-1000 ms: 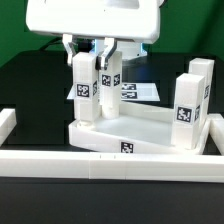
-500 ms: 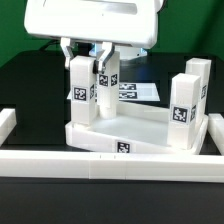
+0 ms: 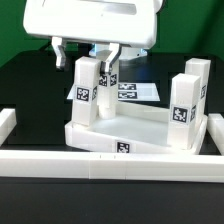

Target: Assemble desk

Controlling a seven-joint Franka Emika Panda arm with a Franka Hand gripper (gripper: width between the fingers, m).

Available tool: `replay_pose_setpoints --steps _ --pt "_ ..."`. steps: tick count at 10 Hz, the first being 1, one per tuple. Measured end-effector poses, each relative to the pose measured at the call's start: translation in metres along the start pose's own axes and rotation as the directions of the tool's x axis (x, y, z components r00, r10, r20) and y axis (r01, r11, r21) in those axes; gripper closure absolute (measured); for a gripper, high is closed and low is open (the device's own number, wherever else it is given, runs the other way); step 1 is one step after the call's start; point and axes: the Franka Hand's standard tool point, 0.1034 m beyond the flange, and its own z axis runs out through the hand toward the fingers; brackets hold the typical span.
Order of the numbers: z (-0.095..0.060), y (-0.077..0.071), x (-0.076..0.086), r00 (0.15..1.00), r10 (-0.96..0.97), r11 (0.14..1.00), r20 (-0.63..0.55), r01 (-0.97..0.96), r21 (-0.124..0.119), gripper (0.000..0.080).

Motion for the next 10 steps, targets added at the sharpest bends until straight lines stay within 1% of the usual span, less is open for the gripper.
replay_pose_setpoints --steps 1,2,5,6,10 --pt "-0.002 0.0 0.002 1.0 0.002 1.0 -0.003 -0.002 0.002 0.0166" --pt "-0.004 -0.001 0.003 1.0 0.005 1.0 -0.001 -0.005 0.007 0.0155" --pt "-0.015 -0.006 0.008 1.0 0.015 0.999 0.018 -0.015 0.034 0.015" --pt "-0.017 -0.007 0.011 1.0 0.017 0.999 0.02 -0.018 0.038 0.015" --pt "-0.013 -0.008 0.005 0.998 0.014 0.999 0.068 -0.017 0.044 0.015"
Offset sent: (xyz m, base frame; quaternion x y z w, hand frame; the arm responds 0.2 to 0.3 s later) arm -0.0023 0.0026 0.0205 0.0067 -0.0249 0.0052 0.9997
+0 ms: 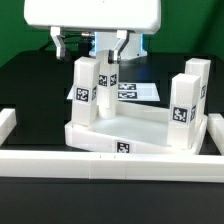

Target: Assemble desk

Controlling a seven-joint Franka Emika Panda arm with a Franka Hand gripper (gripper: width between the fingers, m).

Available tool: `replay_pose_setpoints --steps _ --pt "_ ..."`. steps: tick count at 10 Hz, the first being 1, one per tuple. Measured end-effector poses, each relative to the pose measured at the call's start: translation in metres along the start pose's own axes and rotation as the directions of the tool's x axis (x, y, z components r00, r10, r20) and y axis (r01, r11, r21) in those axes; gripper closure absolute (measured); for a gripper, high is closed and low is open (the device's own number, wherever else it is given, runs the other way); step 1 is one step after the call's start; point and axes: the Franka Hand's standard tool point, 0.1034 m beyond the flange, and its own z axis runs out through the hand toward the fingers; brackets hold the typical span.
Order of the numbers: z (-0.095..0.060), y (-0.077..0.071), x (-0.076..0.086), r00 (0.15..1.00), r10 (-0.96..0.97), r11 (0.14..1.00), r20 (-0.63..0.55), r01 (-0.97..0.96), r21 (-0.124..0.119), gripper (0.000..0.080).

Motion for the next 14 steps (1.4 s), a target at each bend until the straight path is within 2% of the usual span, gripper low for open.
replay_pose_setpoints --steps 1,2,4,6,7,9,11,12,14 --pt "0.004 0.002 -0.005 0.996 0.009 1.0 0.092 -0.01 0.013 0.015" --pt "0.004 0.004 -0.002 0.985 0.011 1.0 0.171 -0.015 0.022 0.015" --pt "0.008 0.011 0.0 0.958 0.025 0.999 0.285 -0.034 0.026 0.015" --pt "0.007 0.007 -0.001 0.904 0.023 0.998 0.426 -0.045 0.041 0.015" --pt "0.01 0.005 0.003 0.911 0.019 0.999 0.411 -0.038 0.037 0.015" --pt "0.012 0.005 0.002 0.911 0.015 0.999 0.413 -0.032 0.034 0.015" --pt "0.014 0.004 0.001 0.911 -0.001 0.999 0.413 -0.013 0.03 0.0414" --pt "0.015 0.005 0.002 0.914 -0.01 1.0 0.406 -0.003 0.031 0.0511" --pt "0.015 0.005 0.002 0.914 -0.008 1.0 0.406 -0.004 0.03 0.051"
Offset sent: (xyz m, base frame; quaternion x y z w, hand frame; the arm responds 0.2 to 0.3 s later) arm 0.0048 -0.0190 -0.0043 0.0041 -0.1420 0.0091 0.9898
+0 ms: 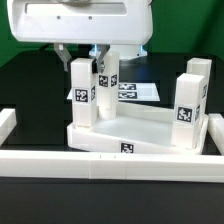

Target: Assemble desk

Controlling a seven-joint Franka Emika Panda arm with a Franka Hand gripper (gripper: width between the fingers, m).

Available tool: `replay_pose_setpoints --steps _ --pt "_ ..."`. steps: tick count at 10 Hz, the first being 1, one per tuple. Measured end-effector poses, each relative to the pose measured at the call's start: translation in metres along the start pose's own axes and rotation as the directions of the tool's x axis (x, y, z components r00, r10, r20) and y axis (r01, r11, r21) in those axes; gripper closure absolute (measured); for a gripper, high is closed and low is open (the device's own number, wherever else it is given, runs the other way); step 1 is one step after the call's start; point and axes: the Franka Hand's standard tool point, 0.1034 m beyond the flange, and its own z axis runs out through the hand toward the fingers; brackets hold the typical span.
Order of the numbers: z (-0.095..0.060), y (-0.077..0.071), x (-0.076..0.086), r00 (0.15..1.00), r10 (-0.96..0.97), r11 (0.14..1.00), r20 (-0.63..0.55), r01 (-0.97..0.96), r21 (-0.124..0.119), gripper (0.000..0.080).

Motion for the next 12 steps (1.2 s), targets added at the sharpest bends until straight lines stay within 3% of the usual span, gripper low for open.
replay_pose_setpoints --steps 4,6,9,12 --pt "0.0004 -0.0002 -0.0001 0.995 0.097 0.995 0.001 -0.097 0.001 0.051" --pt "0.0009 0.0017 0.0002 0.962 0.272 0.962 0.005 -0.272 0.026 0.0509" --pt "0.0012 0.0036 0.0003 0.872 0.489 0.871 0.018 -0.489 0.041 0.0509" --pt "0.0017 0.0028 0.0007 0.71 0.703 0.709 0.033 -0.704 0.048 0.0509"
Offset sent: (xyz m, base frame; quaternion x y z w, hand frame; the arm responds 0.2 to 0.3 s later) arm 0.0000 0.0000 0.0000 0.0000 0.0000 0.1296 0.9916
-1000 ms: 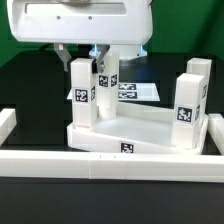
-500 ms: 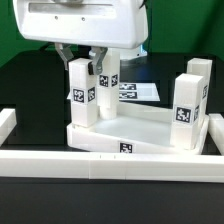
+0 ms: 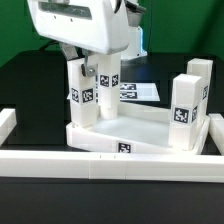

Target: Assemble desk

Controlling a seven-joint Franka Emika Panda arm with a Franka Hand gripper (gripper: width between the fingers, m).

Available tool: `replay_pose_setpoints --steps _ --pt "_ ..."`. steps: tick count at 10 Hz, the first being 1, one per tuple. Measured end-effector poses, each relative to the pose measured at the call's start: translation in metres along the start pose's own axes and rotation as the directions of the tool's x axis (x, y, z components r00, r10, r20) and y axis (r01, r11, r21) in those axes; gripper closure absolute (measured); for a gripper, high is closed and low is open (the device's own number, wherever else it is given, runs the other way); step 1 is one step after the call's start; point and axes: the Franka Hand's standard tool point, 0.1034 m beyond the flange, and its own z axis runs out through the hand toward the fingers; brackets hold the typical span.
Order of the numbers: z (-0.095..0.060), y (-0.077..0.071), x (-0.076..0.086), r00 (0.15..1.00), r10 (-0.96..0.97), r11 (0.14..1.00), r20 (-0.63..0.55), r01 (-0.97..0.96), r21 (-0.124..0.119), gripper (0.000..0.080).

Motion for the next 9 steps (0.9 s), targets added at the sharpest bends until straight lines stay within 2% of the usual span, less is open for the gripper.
replay_pose_setpoints --steps 3,4,6,7,8,9 --pt "0.0008 -0.0023 -0.002 0.955 0.297 0.955 0.011 -0.297 0.009 0.0509" --pt "0.0009 -0.0026 -0.0022 0.939 0.343 0.939 0.014 -0.344 0.01 0.0509" --pt "0.001 -0.0026 -0.0025 0.956 0.291 0.956 0.013 -0.292 0.009 0.0504" --pt "0.0001 -0.0034 -0.0031 0.97 0.244 0.97 0.009 -0.244 0.002 0.0289" --pt "0.0006 -0.0049 -0.005 0.978 0.208 0.978 0.008 -0.209 0.002 0.0289" --pt "0.0007 -0.0044 -0.0044 0.992 0.129 0.992 0.008 -0.129 0.003 0.0182"
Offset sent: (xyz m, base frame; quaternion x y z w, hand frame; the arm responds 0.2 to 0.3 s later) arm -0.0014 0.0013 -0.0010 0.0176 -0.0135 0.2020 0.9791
